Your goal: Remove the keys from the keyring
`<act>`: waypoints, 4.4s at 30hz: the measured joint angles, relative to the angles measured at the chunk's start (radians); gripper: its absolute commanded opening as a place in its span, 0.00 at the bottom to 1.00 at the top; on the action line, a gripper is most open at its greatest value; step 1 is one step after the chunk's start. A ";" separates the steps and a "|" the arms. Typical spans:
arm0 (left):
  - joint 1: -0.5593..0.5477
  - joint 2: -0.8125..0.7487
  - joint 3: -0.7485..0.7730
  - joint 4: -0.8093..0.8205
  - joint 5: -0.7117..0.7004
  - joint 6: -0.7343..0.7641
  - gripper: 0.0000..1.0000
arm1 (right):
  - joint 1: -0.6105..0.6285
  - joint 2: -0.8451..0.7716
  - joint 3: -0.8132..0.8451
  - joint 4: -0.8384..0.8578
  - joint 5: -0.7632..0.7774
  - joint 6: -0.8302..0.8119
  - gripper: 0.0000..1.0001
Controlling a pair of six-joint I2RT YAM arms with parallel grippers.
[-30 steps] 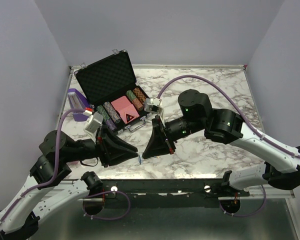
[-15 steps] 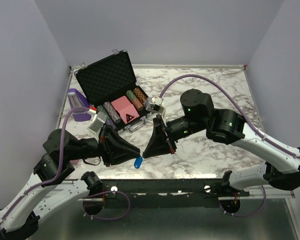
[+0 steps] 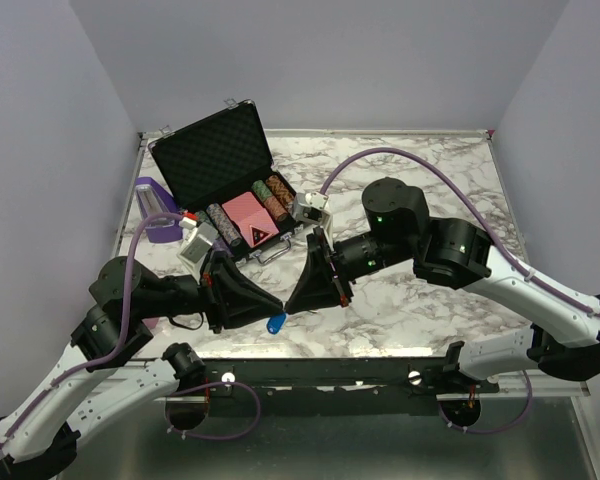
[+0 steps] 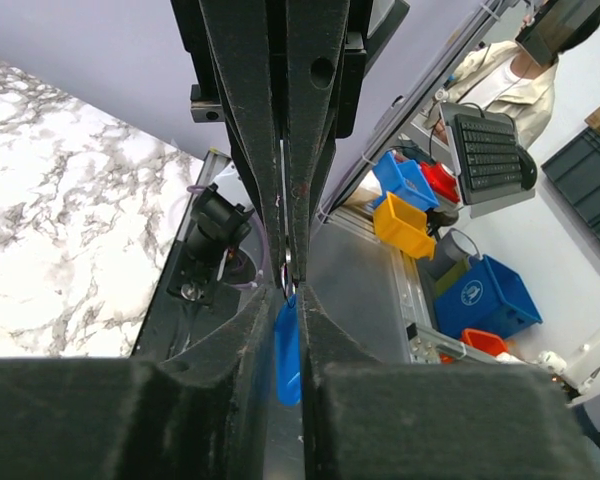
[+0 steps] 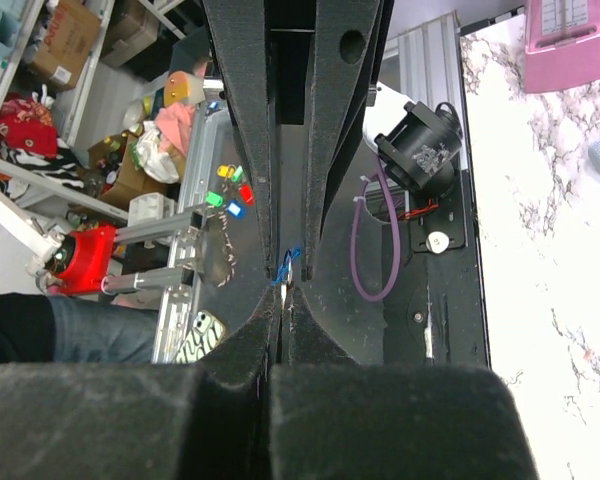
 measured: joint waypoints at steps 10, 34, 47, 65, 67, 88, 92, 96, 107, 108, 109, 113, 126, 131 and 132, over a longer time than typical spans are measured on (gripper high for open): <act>0.000 0.000 -0.002 0.011 0.012 -0.005 0.00 | 0.000 -0.005 0.000 0.001 0.006 0.000 0.01; 0.000 0.079 0.098 -0.188 0.115 0.131 0.00 | 0.000 0.029 0.000 -0.050 -0.067 0.000 0.01; 0.000 0.153 0.175 -0.293 0.223 0.247 0.09 | 0.005 0.038 0.000 -0.069 -0.110 -0.005 0.01; 0.000 0.051 0.160 -0.262 -0.050 0.201 0.60 | 0.006 -0.075 -0.064 -0.024 0.016 0.003 0.01; 0.000 -0.004 0.075 -0.155 -0.121 0.119 0.53 | 0.006 -0.100 -0.089 0.006 0.041 0.005 0.01; -0.005 -0.011 -0.029 0.161 -0.274 -0.143 0.35 | 0.006 -0.133 -0.175 0.203 0.163 0.029 0.01; -0.014 -0.007 -0.034 0.168 -0.269 -0.149 0.33 | 0.006 -0.135 -0.175 0.217 0.164 0.032 0.01; -0.021 0.003 -0.034 0.171 -0.265 -0.150 0.29 | 0.006 -0.140 -0.175 0.231 0.169 0.035 0.01; -0.043 0.010 -0.038 0.176 -0.257 -0.150 0.07 | 0.006 -0.146 -0.175 0.233 0.189 0.036 0.01; -0.047 0.011 -0.038 0.177 -0.256 -0.151 0.04 | 0.006 -0.146 -0.175 0.233 0.191 0.036 0.01; -0.049 0.012 -0.038 0.179 -0.256 -0.152 0.01 | 0.006 -0.146 -0.175 0.234 0.193 0.036 0.01; -0.056 0.015 -0.038 0.181 -0.255 -0.151 0.00 | 0.006 -0.147 -0.175 0.233 0.195 0.036 0.01; -0.066 0.077 0.063 0.072 -0.189 -0.064 0.00 | 0.006 -0.147 -0.167 0.224 0.171 0.034 0.01; -0.066 0.118 0.138 -0.021 -0.119 0.009 0.00 | 0.006 -0.134 -0.147 0.200 0.130 0.034 0.01; -0.066 0.124 0.148 -0.034 -0.111 0.019 0.00 | 0.006 -0.132 -0.146 0.196 0.121 0.034 0.01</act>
